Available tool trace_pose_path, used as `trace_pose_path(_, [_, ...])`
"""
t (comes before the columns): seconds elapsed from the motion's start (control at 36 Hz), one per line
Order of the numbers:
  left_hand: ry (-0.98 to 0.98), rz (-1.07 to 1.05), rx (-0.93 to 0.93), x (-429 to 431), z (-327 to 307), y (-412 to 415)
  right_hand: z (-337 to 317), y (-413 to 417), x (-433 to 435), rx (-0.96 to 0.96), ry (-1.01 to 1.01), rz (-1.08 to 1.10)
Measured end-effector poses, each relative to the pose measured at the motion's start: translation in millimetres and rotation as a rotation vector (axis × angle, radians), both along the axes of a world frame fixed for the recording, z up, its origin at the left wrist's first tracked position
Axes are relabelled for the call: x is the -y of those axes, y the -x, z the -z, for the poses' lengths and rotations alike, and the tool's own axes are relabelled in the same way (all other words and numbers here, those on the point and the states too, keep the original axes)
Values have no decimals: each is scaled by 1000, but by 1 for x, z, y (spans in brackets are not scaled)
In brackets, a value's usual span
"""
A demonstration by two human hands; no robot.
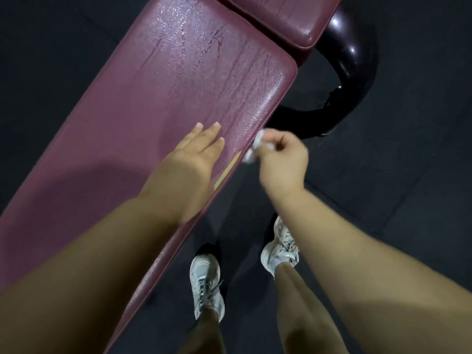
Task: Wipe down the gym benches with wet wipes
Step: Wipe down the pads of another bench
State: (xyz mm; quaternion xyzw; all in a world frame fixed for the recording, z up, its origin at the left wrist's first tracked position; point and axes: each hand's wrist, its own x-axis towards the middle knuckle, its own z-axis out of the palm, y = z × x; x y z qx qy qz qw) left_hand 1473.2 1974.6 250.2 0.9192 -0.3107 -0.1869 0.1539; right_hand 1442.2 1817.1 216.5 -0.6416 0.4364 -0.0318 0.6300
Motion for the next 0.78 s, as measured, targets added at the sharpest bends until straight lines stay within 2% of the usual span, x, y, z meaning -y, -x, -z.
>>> trace_pose_path(0.11, [-11,-49,-5,-27,-2,8,-4,-27,11,83,64,157])
trace_pose_path(0.19, [-8,-35,-28,-45,-3,16,-9,-16,-6,76,106,223])
trace_pose_path(0.31, [10,-4,-17,-61,0,26,-6,40,-58,47,105,100])
trace_pose_path(0.42, [54,-18,-11,-67,2,33,-1,94,-98,-49,-21,-63])
trace_pose_path(0.58, [11,-21,-40,-73,-3,35,-1,57,-71,40,60,96])
trace_pose_path(0.64, [-19,-12,-71,-74,-6,34,-3,45,-61,63,114,113])
trace_pose_path(0.78, [-46,-16,-117,-80,-7,39,-7,58,-84,69,93,122])
